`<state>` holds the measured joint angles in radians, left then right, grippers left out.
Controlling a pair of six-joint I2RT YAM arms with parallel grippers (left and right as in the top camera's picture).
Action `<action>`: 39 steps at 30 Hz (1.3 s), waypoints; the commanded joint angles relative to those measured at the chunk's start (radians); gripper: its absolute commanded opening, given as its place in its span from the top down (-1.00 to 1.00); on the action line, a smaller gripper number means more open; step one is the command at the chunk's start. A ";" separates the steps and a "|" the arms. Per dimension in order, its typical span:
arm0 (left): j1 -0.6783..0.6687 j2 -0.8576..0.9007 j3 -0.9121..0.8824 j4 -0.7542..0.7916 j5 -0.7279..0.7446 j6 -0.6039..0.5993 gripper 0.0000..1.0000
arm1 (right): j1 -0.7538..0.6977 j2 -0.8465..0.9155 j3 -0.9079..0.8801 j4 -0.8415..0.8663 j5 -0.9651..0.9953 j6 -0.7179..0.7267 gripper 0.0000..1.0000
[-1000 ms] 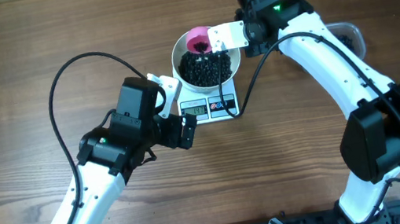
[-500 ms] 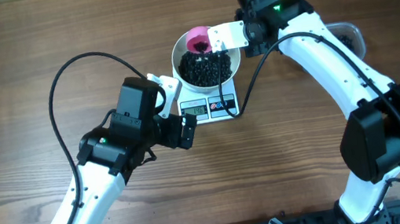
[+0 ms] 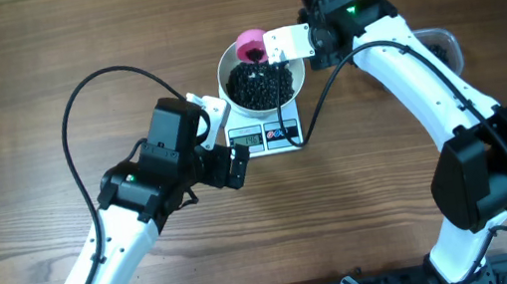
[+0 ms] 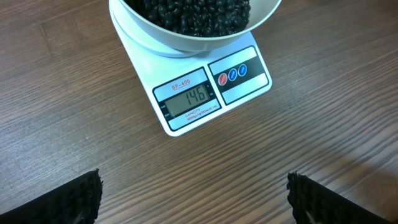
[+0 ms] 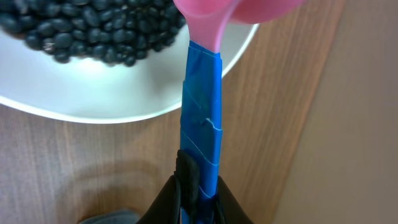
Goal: Scoop item into bowl and weigh 150g on scale
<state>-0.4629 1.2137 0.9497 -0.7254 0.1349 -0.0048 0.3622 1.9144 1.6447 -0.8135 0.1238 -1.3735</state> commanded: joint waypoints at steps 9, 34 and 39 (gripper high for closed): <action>-0.005 0.004 0.018 0.003 -0.005 -0.003 -1.00 | 0.005 0.002 0.023 0.001 -0.012 0.008 0.92; -0.005 0.004 0.018 0.003 -0.005 -0.003 -1.00 | 0.008 -0.001 0.023 0.003 -0.042 0.012 0.92; -0.005 0.004 0.018 0.003 -0.005 -0.003 -1.00 | 0.011 -0.001 0.023 -0.007 -0.042 0.012 0.92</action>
<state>-0.4629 1.2140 0.9497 -0.7254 0.1349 -0.0048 0.3645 1.9144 1.6451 -0.8143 0.1047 -1.3731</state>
